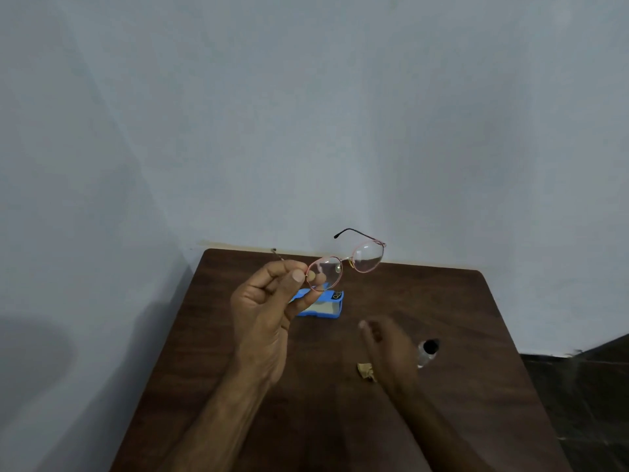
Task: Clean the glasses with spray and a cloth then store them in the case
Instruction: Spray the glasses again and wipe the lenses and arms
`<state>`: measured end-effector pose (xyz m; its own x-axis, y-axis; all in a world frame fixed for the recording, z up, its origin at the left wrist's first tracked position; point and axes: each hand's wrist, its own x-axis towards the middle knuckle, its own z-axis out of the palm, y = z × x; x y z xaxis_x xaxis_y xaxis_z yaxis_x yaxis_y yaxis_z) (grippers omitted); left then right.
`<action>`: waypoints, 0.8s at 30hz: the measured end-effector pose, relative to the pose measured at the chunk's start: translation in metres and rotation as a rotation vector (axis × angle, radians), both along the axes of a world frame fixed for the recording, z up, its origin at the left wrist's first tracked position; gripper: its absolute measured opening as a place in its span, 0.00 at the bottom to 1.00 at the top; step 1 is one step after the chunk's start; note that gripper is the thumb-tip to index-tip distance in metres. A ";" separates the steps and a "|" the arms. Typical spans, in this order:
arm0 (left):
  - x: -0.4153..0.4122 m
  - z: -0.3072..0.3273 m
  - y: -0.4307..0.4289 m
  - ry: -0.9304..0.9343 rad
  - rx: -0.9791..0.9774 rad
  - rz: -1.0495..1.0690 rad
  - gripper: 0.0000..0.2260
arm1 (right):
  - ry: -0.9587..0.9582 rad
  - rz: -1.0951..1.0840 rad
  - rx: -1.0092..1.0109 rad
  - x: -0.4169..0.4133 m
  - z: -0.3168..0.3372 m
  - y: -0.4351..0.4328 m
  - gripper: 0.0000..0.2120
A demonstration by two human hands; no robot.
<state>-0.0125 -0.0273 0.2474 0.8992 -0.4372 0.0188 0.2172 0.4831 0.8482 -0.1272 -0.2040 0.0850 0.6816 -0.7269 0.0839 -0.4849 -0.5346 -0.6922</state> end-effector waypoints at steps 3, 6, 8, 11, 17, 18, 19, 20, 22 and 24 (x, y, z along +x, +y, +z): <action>0.007 0.001 0.005 -0.175 0.036 -0.058 0.03 | -0.497 -0.018 0.459 0.013 0.098 -0.005 0.15; 0.016 0.010 0.011 -0.407 0.129 -0.078 0.03 | -0.604 0.219 0.657 0.013 0.170 -0.017 0.23; 0.023 0.019 0.016 -0.585 0.182 -0.099 0.02 | -0.603 0.317 0.632 0.010 0.196 -0.021 0.20; 0.031 0.035 0.025 -0.783 0.240 -0.131 0.03 | -0.603 0.363 0.528 0.006 0.215 -0.017 0.12; 0.020 0.053 0.034 -0.881 0.225 0.080 0.15 | -0.672 0.308 0.118 -0.005 0.227 0.005 0.07; 0.017 0.051 0.033 -0.850 0.219 0.129 0.17 | -0.691 0.281 0.046 -0.006 0.226 0.010 0.06; 0.015 0.049 0.032 -0.808 0.214 0.170 0.19 | -0.708 0.254 -0.016 -0.006 0.224 0.014 0.06; 0.012 0.045 0.030 -0.763 0.209 0.204 0.19 | -0.719 0.228 -0.075 -0.006 0.221 0.016 0.06; 0.007 0.038 0.026 -0.696 0.221 0.251 0.15 | -0.733 0.182 -0.175 -0.007 0.213 0.019 0.08; 0.003 0.032 0.021 -0.659 0.246 0.262 0.10 | -0.759 0.151 -0.227 -0.008 0.208 0.020 0.12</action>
